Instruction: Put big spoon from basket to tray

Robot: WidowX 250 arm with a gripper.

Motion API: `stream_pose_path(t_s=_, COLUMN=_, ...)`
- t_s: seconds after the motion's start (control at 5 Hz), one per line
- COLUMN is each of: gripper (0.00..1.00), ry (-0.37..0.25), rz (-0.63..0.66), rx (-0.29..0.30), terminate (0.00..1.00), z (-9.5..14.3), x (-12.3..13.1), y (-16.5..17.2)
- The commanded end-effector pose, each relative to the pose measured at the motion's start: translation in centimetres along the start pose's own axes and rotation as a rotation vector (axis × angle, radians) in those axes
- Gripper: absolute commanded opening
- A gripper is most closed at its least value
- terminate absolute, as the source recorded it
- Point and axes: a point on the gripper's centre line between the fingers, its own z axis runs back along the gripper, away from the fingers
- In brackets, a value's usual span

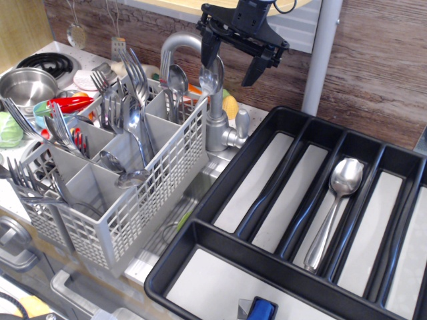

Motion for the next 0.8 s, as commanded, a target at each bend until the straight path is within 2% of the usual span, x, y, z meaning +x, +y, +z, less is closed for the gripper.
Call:
stream_pose_path(t_s=0.0, gripper=1.00, ry=0.000, rz=0.000, rx=0.000, terminate=0.00, z=0.0, x=0.0, y=0.0)
stream_pose_path(t_s=0.2, gripper=1.00, ry=-0.128, rz=0.050, rx=0.120, terminate=0.00, z=-0.2, x=1.0, y=0.2)
stream_pose_path(t_s=0.4, gripper=1.00, ry=-0.238, rz=0.093, rx=0.209, terminate=0.00, z=-0.5, x=1.9, y=0.6)
stream_pose_path(t_s=0.6, gripper=1.00, ry=-0.349, rz=0.140, rx=0.255, terminate=0.00, z=-1.2, x=2.9, y=0.9)
